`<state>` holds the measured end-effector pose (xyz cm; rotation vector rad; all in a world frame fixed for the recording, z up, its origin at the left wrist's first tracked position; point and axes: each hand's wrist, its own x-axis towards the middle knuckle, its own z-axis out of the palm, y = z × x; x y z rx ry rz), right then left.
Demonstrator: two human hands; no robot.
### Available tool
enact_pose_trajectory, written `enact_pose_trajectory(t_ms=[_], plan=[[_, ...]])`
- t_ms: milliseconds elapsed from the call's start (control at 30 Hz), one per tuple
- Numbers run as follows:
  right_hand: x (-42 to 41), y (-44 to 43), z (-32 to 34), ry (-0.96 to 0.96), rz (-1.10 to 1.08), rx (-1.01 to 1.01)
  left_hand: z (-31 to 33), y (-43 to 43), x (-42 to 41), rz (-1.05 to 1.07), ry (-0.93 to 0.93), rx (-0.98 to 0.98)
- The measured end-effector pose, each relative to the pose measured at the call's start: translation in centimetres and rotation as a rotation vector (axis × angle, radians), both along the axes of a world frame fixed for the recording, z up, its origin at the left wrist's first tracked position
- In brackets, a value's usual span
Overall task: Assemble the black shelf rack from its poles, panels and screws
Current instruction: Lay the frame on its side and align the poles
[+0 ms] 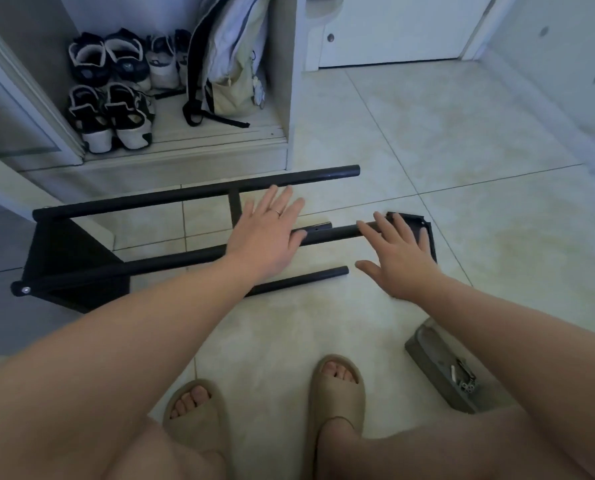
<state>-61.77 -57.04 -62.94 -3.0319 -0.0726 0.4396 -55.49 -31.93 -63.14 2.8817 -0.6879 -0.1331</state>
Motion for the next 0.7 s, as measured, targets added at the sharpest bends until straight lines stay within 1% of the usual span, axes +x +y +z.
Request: enact_pose_trajectory(t_ms=[67, 133, 200, 300, 367, 433, 500, 633, 700], plan=[[-1.6, -2.7, 0.1, 0.007, -0.05, -0.046, 0.2, -2.9, -1.4, -0.144, -0.024, 0.009], [-3.1, -5.6, 0.1, 0.014, -0.09, -0.068, -0.1, -5.7, -2.8, -0.244, -0.015, 0.016], [-4.5, -8.7, -0.2, 0.024, -0.118, -0.089, -1.0, -8.4, -4.1, -0.296, 0.044, 0.02], [-6.1, -13.3, -1.2, 0.065, -0.171, -0.08, -3.2, -12.3, -6.0, -0.32, 0.189, 0.015], [-7.1, -16.2, -2.3, 0.112, -0.179, -0.063, -5.3, -15.0, -7.2, -0.289, 0.34, -0.007], [-8.1, -18.5, -3.9, 0.157, -0.151, -0.065, -7.7, -17.6, -8.3, -0.213, 0.52, -0.044], [-9.2, -20.1, -6.2, 0.205, -0.142, -0.035, -10.4, -20.2, -9.2, -0.159, 0.661, -0.062], [-11.2, -21.5, -11.8, 0.303, -0.238, 0.051, -14.4, -25.3, -10.1, -0.051, 0.829, -0.161], [-12.0, -21.9, -14.4, 0.346, -0.264, 0.072, -15.7, -27.6, -10.1, -0.01, 0.88, -0.217]])
